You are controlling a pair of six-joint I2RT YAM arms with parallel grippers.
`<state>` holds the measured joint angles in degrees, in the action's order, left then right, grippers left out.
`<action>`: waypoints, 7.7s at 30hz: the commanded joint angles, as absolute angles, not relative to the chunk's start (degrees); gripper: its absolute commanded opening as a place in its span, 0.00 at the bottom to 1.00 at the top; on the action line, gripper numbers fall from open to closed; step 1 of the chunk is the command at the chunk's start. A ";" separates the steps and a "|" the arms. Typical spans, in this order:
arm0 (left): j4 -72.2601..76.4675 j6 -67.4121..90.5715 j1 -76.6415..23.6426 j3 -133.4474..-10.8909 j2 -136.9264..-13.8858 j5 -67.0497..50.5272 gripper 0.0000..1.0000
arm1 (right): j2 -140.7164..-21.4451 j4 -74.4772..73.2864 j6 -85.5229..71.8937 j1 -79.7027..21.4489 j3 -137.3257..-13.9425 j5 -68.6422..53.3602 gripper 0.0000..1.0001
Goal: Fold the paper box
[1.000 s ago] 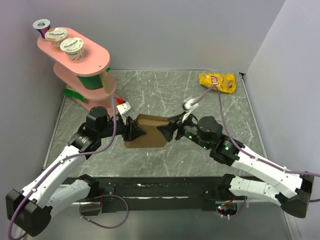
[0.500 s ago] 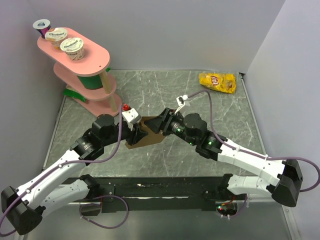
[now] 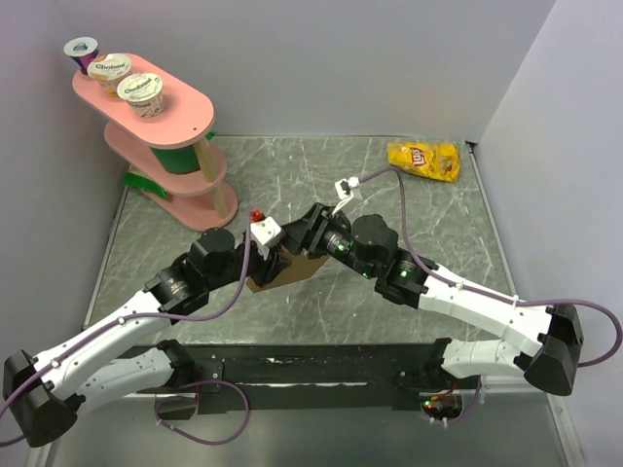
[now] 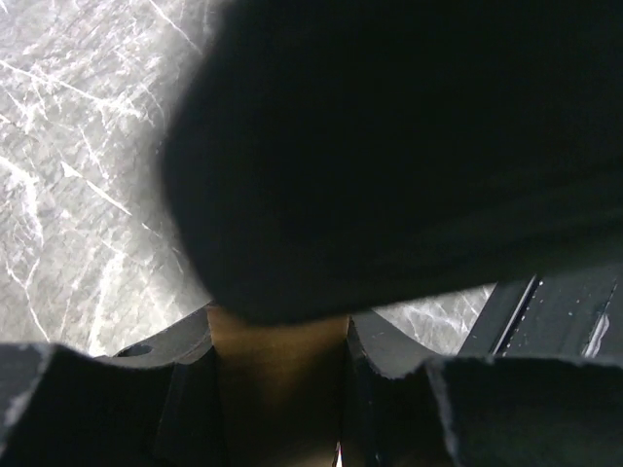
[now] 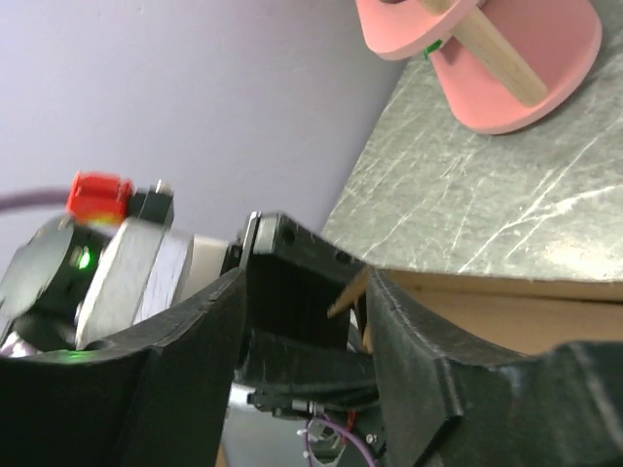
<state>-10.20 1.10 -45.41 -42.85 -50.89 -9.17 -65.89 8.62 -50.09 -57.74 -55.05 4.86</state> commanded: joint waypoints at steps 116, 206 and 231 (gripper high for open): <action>-16.79 0.62 -36.56 -51.42 -65.66 -46.39 0.01 | -47.73 -3.43 -31.11 -55.21 -42.80 12.40 0.71; -13.45 5.18 -34.11 -50.71 -67.85 -37.36 0.01 | -63.19 5.18 -34.19 -64.25 -46.41 -6.85 0.27; -7.03 -4.74 -36.99 -52.02 -65.29 5.22 0.01 | -50.10 -7.29 -28.13 -41.23 -44.13 3.07 0.86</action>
<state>-11.31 0.23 -34.37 -47.44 -62.81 -13.34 -52.84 -6.46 -30.44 -43.46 -46.02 -0.12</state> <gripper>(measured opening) 0.373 0.845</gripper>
